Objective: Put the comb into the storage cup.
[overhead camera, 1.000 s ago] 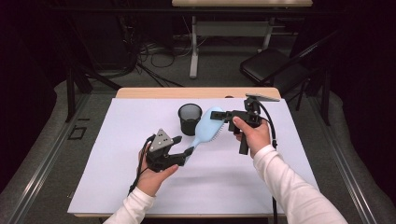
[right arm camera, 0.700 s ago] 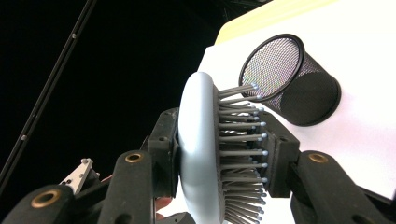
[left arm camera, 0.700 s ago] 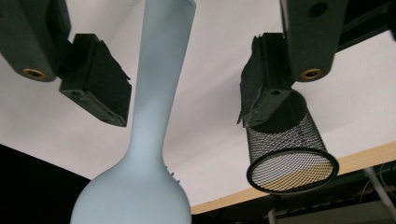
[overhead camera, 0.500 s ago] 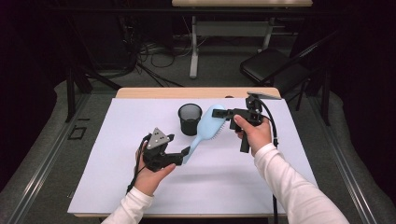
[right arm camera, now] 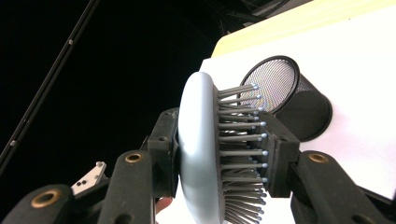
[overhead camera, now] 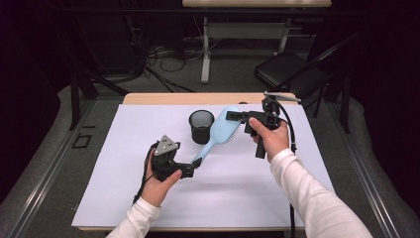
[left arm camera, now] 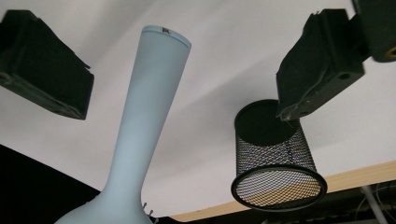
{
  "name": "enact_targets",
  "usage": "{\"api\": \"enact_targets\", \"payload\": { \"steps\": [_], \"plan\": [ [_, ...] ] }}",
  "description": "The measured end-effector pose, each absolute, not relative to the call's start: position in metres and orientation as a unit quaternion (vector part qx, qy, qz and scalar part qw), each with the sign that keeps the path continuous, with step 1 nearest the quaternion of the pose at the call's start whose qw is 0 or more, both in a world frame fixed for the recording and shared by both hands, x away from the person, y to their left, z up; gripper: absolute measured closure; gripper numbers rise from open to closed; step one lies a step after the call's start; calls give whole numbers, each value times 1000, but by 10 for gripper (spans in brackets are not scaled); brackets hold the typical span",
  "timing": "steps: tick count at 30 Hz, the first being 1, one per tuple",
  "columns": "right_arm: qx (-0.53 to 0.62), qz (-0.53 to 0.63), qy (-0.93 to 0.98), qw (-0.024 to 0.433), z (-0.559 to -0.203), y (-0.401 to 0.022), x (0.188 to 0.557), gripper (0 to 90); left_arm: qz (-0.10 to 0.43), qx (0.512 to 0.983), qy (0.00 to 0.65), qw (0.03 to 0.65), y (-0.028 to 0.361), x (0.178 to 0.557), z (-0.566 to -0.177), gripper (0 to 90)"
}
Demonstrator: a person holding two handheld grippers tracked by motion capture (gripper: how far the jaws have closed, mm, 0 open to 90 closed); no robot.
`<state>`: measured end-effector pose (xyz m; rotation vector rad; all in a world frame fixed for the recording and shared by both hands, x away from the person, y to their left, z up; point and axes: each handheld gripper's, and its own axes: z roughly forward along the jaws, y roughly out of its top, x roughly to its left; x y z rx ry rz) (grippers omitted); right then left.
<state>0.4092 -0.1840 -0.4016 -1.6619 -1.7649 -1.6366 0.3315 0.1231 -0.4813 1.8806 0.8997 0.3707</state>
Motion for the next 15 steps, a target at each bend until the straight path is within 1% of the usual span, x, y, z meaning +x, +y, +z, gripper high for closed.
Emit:
{"api": "enact_targets", "payload": {
  "steps": [3,15],
  "plan": [
    [-565,-557,-600,103,-398,-185,410,557,151,777,366,489,124,332,-481,5],
    [-568,-562,-594,86,-387,-190,416,557,158,762,385,496,130,334,-481,5]
  ]
}}
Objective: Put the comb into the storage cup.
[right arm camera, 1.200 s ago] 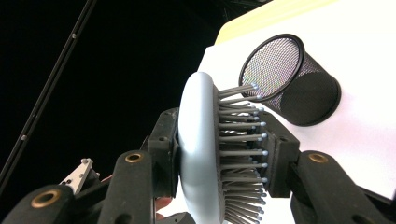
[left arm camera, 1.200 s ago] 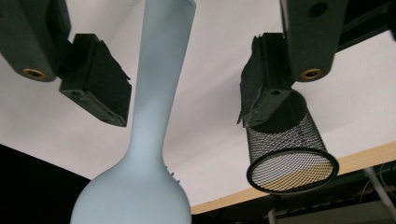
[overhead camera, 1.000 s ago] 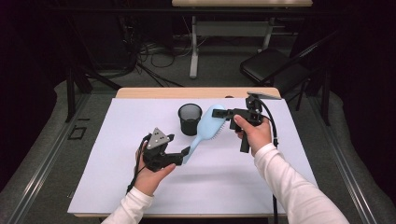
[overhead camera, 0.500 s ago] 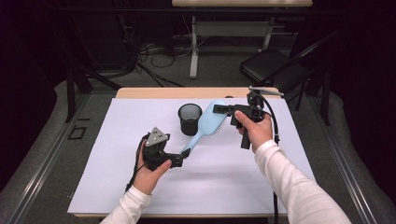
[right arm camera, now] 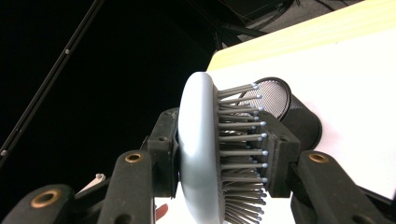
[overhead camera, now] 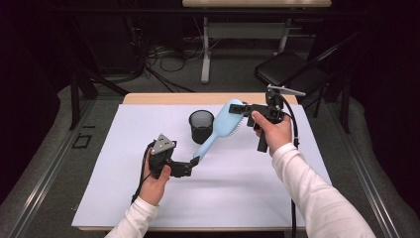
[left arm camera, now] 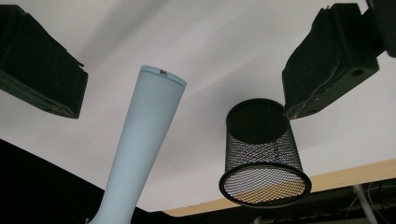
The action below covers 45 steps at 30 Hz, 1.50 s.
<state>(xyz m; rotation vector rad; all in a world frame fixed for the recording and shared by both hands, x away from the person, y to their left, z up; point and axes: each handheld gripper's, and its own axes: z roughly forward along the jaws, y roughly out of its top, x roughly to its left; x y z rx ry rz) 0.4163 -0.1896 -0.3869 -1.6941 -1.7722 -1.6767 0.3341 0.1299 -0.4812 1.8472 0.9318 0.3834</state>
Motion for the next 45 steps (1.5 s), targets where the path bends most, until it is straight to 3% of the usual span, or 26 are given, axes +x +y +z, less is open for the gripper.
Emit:
{"api": "enact_targets", "payload": {
  "steps": [45],
  "plan": [
    [-582,-589,-560,22,-351,-194,446,555,158,756,390,501,137,335,-479,5]
  ]
}}
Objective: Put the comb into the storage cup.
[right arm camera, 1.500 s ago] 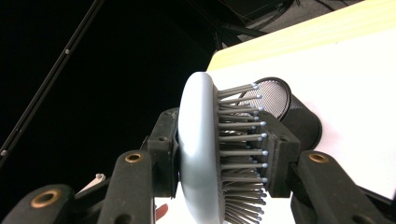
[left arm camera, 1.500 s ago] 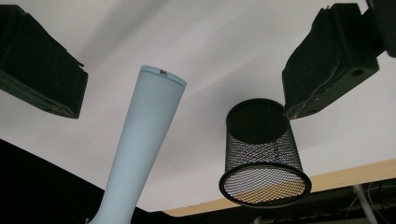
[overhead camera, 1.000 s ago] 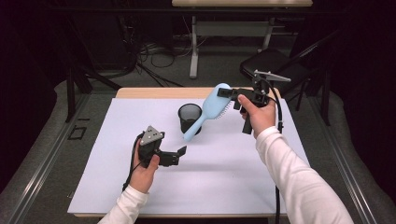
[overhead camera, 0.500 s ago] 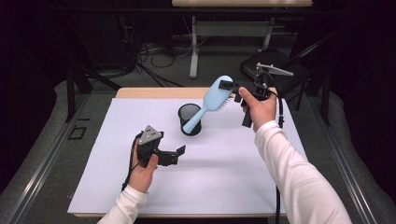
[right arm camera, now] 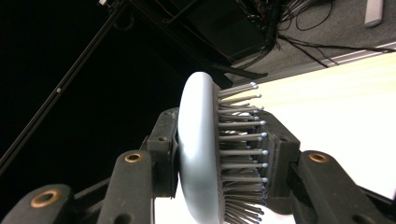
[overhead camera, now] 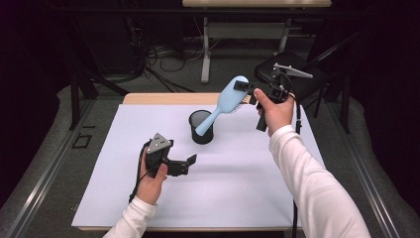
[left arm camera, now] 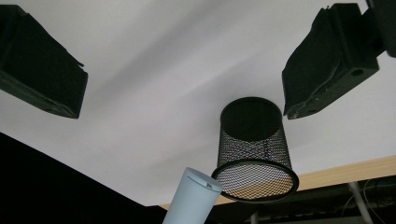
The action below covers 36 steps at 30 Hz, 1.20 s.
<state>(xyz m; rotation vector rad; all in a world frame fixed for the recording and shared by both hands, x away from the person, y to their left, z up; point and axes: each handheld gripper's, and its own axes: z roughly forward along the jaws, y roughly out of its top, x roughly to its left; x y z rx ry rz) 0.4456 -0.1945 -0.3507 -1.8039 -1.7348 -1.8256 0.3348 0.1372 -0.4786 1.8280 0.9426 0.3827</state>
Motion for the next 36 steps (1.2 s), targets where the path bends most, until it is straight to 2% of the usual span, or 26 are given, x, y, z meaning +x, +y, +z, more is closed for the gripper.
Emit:
{"api": "enact_targets", "payload": {
  "steps": [16,36],
  "plan": [
    [-589,-599,-542,-22,-351,-196,455,555,158,753,394,503,141,336,-478,5],
    [-594,-600,-532,-55,-356,-190,465,555,159,752,394,504,143,336,-478,5]
  ]
}}
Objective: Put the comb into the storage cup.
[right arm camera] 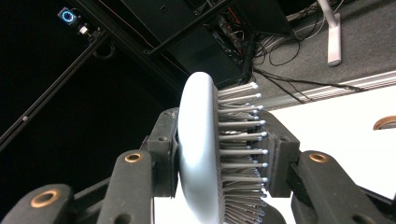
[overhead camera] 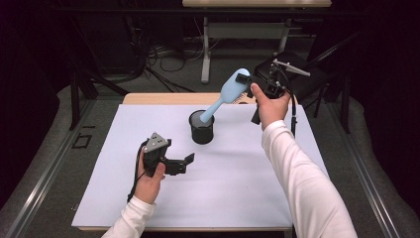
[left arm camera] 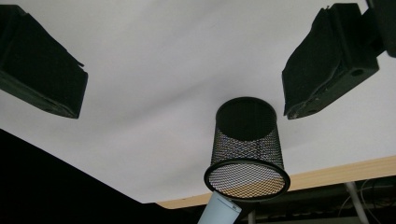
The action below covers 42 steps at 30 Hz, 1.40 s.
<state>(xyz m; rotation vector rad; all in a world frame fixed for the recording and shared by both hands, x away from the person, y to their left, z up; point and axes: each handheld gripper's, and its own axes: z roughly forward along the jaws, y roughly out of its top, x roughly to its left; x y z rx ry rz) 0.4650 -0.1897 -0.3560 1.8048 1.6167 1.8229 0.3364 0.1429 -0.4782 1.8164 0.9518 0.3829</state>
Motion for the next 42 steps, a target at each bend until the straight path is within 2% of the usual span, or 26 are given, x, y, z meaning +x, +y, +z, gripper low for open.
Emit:
{"api": "enact_targets", "payload": {
  "steps": [25,42],
  "plan": [
    [564,587,571,106,-340,-156,467,554,159,752,394,503,143,336,-478,5],
    [555,571,591,129,-347,-144,469,553,159,752,395,503,143,336,-478,5]
  ]
}}
